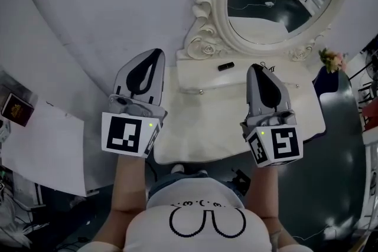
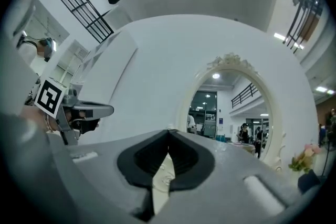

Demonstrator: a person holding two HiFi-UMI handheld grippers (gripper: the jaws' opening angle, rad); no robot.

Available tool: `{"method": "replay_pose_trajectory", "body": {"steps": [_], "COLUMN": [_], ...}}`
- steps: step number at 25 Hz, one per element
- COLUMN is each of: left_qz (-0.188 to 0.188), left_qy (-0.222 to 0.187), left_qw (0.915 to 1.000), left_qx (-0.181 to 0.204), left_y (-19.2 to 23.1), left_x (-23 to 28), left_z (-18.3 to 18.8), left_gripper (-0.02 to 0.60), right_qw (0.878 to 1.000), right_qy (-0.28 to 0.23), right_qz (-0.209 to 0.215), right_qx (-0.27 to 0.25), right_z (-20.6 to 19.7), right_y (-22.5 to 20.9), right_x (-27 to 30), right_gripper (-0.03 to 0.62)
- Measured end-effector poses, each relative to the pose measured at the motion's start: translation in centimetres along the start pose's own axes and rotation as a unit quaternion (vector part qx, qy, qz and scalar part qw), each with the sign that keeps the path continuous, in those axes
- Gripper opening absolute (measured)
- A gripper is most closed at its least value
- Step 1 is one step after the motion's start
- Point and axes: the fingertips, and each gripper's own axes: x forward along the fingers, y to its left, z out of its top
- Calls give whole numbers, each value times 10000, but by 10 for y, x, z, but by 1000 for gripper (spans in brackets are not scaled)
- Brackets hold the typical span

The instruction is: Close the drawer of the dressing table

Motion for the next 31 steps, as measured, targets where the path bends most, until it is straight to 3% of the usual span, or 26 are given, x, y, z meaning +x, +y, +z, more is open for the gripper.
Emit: {"method": "replay_pose_trajectory", "body": {"steps": [5, 31], "left_qz": [26, -58], "left_qy": [-41, 130], "left_qw": [9999, 9998], "left_qx": [157, 108], "left_y": [-3, -15], "left_x": [-3, -11], "left_z": [8, 4], "left_gripper": [-3, -2], "right_qw": [9998, 9993], "right_qy": [-162, -69], "right_qz": [-104, -77], "right_qx": [-76, -362], "right_z": [11, 13], "right_y": [-3, 5], "right_x": [-11, -21], "right_gripper": [-2, -2]}}
